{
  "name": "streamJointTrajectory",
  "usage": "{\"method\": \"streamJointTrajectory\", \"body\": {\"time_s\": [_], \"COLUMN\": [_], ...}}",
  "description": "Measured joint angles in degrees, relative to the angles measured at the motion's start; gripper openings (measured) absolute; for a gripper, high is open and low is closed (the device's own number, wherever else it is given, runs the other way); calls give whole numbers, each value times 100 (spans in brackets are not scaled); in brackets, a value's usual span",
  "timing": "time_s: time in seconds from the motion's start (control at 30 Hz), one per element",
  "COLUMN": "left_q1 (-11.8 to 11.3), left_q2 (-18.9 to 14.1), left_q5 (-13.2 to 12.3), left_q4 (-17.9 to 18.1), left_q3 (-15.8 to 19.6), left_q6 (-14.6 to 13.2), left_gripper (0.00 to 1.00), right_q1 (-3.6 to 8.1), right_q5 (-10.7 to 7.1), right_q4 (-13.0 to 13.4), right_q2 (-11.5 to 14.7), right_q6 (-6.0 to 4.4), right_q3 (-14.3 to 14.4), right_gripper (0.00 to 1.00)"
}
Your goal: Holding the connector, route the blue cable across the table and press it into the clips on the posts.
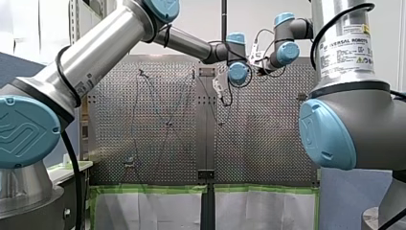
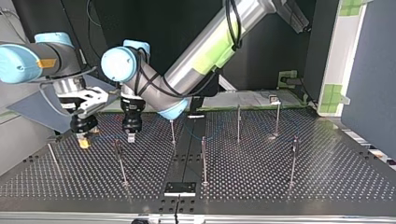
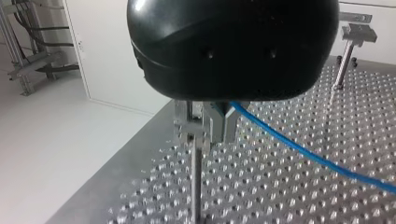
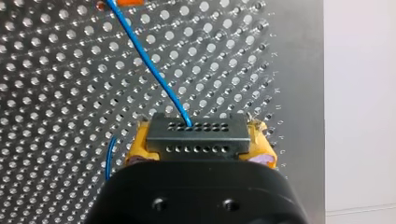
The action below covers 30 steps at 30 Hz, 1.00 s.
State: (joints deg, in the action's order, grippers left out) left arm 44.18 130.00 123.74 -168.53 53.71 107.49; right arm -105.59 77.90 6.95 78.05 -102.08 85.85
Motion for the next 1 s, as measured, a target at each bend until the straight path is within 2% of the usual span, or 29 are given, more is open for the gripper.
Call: {"method": "streamJointTrajectory", "body": {"time_s": [0.23,0.47,1.0], "left_q1": [-256,-389,-566], "left_q2": [22,26,28], "left_q5": [-297,-545,-769], "left_q4": [36,201,185], "left_q3": [4,7,18], "left_q6": [8,8,6], "left_gripper": [0,0,0], "right_q1": [59,106,211], "right_q5": [-103,-226,-307], "right_q4": [-1,0,-41], "right_q2": [-111,-275,-341], "right_q6": [-22,-24,-74], "right_q3": [-93,-243,-575], "right_gripper": [0,0,0]}}
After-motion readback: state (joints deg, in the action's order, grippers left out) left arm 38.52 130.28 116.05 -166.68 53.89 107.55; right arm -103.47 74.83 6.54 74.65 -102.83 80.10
